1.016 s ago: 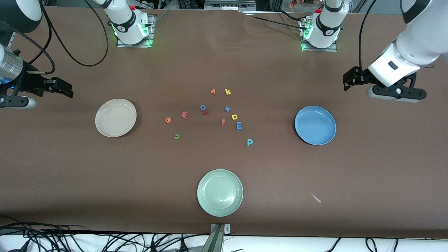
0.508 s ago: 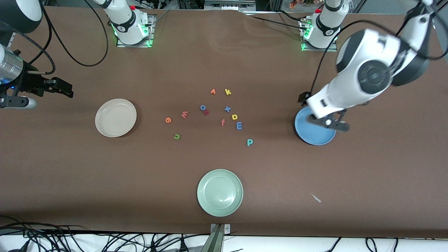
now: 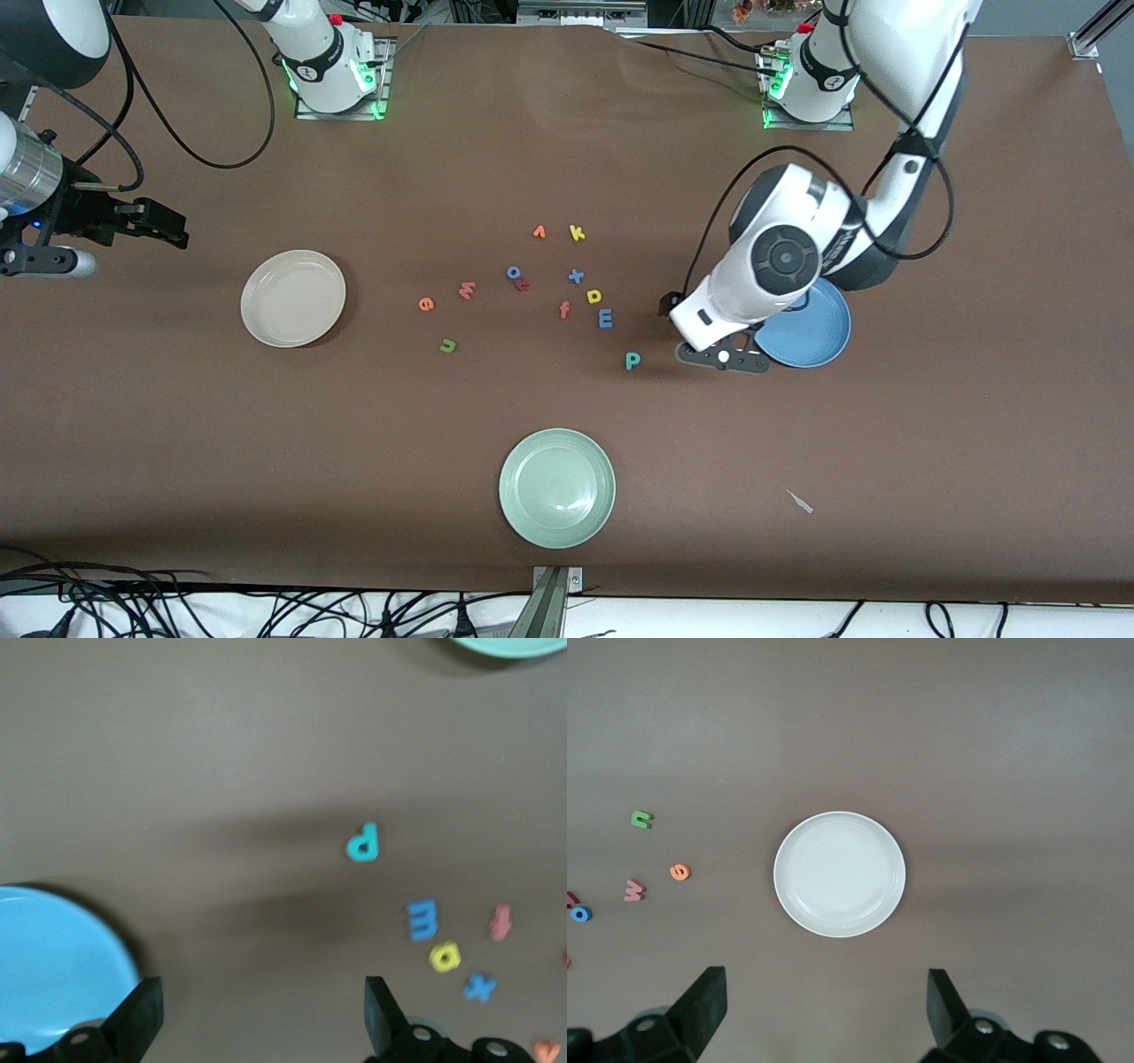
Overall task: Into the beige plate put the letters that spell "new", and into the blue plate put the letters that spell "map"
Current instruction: 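Grasp the teal p with the left gripper while the right gripper reaches letters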
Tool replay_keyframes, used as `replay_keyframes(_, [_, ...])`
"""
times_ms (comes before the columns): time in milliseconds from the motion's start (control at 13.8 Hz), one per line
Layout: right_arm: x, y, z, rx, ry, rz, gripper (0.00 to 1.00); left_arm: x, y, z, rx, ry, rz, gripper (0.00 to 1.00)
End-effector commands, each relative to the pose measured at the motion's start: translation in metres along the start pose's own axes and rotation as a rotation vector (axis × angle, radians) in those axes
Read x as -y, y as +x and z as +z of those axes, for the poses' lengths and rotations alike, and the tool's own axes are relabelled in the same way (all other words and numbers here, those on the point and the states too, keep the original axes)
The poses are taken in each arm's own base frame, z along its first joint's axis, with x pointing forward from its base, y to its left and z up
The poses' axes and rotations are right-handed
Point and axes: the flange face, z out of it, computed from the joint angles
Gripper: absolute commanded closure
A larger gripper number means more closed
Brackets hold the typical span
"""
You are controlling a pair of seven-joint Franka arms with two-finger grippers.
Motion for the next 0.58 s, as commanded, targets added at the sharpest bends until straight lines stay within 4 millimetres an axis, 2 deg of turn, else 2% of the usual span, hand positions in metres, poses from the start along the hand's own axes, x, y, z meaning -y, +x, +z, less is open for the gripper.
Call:
replay_keyframes(0, [0.013, 0.016, 0.027, 0.012, 0.028, -0.003, 0.00, -0.026, 0.017, 0.028, -0.020, -0.029, -0.055, 0.00])
replay_keyframes(73, [0.020, 0.025, 0.041, 0.022, 0.035, -0.009, 0.00, -0.052, 0.009, 0.051, -0.015, -0.020, -0.071, 0.00])
replay_keyframes(145, [0.032, 0.034, 0.058, 0.035, 0.029, -0.035, 0.00, -0.067, 0.012, 0.071, -0.024, -0.020, -0.083, 0.00])
replay_keyframes(290, [0.070, 0.047, 0.084, 0.032, 0.019, -0.096, 0.00, -0.070, 0.026, 0.098, -0.014, -0.032, -0.100, 0.00])
replay_keyframes(508, [0.111, 0.057, 0.113, 0.020, 0.016, -0.138, 0.00, -0.082, 0.028, 0.113, -0.015, -0.031, -0.111, 0.00])
